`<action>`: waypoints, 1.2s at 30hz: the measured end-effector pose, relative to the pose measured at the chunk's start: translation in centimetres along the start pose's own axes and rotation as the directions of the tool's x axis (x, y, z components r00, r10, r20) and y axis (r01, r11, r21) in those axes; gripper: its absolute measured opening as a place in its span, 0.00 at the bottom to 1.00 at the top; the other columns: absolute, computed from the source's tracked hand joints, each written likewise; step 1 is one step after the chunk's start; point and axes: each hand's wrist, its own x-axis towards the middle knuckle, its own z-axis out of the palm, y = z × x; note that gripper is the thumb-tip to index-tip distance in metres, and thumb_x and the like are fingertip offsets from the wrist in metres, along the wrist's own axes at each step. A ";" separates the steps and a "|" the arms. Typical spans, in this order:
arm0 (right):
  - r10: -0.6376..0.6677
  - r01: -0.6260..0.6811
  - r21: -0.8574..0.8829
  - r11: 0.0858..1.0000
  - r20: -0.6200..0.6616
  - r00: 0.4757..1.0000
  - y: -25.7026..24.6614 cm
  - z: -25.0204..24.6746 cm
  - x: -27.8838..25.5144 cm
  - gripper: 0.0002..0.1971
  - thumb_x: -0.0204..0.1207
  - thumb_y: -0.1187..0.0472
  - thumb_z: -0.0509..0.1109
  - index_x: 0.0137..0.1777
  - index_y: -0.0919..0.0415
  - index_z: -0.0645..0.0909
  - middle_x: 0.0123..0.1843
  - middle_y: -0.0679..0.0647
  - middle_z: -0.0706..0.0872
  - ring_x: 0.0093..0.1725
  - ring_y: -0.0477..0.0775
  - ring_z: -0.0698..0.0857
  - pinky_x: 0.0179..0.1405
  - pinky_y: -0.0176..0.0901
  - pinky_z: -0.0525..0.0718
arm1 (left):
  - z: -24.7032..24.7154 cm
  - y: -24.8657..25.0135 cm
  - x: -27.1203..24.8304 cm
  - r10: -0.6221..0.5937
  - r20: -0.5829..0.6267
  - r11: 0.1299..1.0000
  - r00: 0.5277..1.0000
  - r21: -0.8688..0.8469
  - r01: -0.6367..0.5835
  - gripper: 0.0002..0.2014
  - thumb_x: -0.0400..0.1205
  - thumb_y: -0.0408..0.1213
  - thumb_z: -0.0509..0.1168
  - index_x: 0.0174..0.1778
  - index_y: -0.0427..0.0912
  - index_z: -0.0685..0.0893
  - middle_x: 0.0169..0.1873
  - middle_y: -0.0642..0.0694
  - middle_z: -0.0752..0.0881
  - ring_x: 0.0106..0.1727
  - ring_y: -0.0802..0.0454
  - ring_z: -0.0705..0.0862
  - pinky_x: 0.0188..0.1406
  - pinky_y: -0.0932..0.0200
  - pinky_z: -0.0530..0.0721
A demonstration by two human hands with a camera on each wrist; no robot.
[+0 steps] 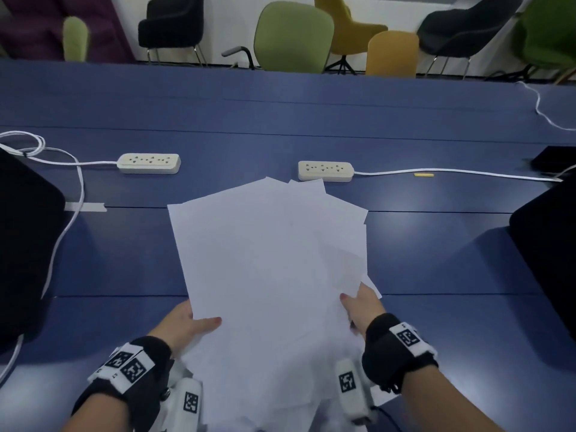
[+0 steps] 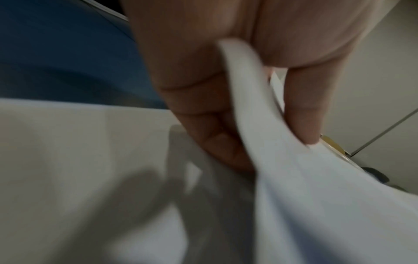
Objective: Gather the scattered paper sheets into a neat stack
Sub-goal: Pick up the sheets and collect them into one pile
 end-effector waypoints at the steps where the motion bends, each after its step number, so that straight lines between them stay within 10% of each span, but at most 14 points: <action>1: -0.035 0.035 -0.059 0.998 0.003 0.999 -0.5 -0.8 0.2 0.09 0.79 0.71 0.56 0.51 0.60 0.75 0.30 0.48 0.75 0.27 0.46 0.71 0.25 0.36 0.69 | -0.1 0.0 -0.1 -0.004 0.012 1.000 1.000 -0.016 0.004 0.18 0.64 0.33 0.72 0.51 0.46 0.84 0.53 0.48 0.89 0.54 0.47 0.87 0.55 0.54 0.82; 7: -0.030 0.052 -0.181 0.982 0.121 0.992 -3.1 -1.8 0.1 0.09 0.80 0.68 0.57 0.46 0.56 0.77 0.32 0.48 0.76 0.29 0.47 0.73 0.20 0.30 0.71 | 0.1 -0.4 -0.1 -0.047 0.052 0.998 0.998 0.033 0.046 0.26 0.58 0.26 0.69 0.54 0.34 0.82 0.50 0.32 0.90 0.55 0.32 0.87 0.57 0.41 0.83; 11: -0.058 0.058 0.001 0.998 0.132 0.990 -4.0 1.1 -1.5 0.19 0.81 0.48 0.59 0.67 0.55 0.72 0.58 0.48 0.81 0.57 0.52 0.80 0.53 0.40 0.79 | 0.7 -0.4 0.2 -0.064 0.103 0.998 0.993 0.031 0.062 0.30 0.59 0.25 0.69 0.60 0.34 0.78 0.53 0.31 0.88 0.55 0.32 0.86 0.57 0.38 0.83; 19: -0.026 0.001 0.183 0.983 0.135 0.990 -4.2 2.5 -1.8 0.39 0.70 0.32 0.62 0.75 0.55 0.64 0.65 0.44 0.71 0.70 0.53 0.74 0.67 0.42 0.70 | 1.3 -1.7 1.1 -0.002 -0.087 0.999 0.996 -0.051 -0.003 0.15 0.80 0.28 0.64 0.60 0.46 0.79 0.62 0.42 0.84 0.62 0.43 0.82 0.70 0.44 0.74; 25: 0.013 -0.096 -0.205 0.974 -0.372 0.928 -2.3 -1.9 2.8 0.27 0.73 0.54 0.69 0.71 0.60 0.70 0.71 0.64 0.72 0.70 0.66 0.71 0.68 0.55 0.72 | -0.3 -2.7 1.0 0.023 -0.303 0.995 0.953 -0.083 -0.051 0.13 0.81 0.28 0.62 0.61 0.41 0.79 0.58 0.37 0.85 0.62 0.38 0.81 0.69 0.41 0.74; 31: 0.011 -0.181 -0.473 0.862 -0.341 0.940 -3.2 -1.1 3.6 0.40 0.66 0.41 0.71 0.73 0.59 0.62 0.72 0.62 0.67 0.71 0.65 0.66 0.68 0.59 0.71 | -0.9 -3.2 0.9 -0.013 -0.333 0.992 0.943 -0.124 -0.030 0.13 0.81 0.30 0.62 0.62 0.36 0.80 0.56 0.35 0.86 0.59 0.36 0.83 0.66 0.40 0.76; 36: 0.083 -0.140 -0.225 0.964 -0.246 0.966 -4.5 0.0 3.7 0.45 0.65 0.49 0.77 0.75 0.60 0.54 0.72 0.65 0.69 0.62 0.68 0.78 0.49 0.52 0.76 | -0.6 -3.2 0.9 -0.048 -0.322 0.986 0.945 -0.166 -0.006 0.11 0.81 0.29 0.62 0.59 0.37 0.81 0.53 0.36 0.86 0.57 0.37 0.84 0.64 0.42 0.77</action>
